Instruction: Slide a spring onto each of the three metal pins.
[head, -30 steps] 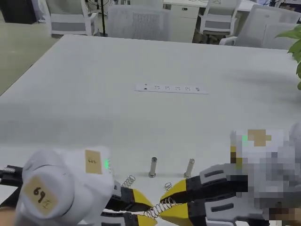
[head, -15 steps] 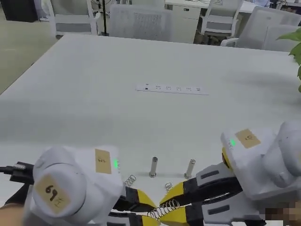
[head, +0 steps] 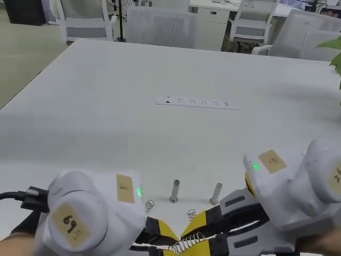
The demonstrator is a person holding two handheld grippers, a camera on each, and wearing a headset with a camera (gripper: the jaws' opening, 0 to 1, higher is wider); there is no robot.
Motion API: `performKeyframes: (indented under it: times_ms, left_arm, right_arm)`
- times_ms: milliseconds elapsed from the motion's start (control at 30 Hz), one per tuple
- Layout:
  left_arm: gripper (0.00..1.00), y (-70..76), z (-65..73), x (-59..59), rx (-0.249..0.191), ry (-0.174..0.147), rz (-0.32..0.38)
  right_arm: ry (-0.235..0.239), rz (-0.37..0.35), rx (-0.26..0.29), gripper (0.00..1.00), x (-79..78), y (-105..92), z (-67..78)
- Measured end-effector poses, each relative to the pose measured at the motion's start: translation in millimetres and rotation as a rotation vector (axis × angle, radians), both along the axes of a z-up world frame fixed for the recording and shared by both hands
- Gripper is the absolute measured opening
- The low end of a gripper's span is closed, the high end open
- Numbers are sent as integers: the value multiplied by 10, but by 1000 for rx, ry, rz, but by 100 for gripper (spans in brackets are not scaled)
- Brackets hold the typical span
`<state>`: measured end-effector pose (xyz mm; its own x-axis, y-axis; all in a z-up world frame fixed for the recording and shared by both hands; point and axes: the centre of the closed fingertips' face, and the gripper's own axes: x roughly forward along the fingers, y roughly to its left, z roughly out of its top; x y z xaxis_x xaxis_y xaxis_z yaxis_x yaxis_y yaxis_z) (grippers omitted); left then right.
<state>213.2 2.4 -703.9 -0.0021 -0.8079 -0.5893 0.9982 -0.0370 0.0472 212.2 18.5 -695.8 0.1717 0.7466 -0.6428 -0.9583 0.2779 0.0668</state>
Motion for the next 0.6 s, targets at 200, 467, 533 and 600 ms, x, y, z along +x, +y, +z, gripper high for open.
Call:
performKeyframes:
  times_ms: [200, 467, 533, 600]
  left_arm:
    - [2, -6, -2, 5, 1, -3, 4]
    - [3, -17, 7, 40, -12, -6, 20]
    - [5, -24, 7, 53, -18, -7, 25]
    - [5, -28, 7, 67, -23, -2, 29]
  right_arm:
    - [2, 9, -19, 9, -1, 0, 4]
    - [-3, 13, -50, 9, 23, -7, 10]
    - [0, 13, -58, 9, 26, -13, 3]
    - [-1, 15, -65, 9, 32, -19, 2]
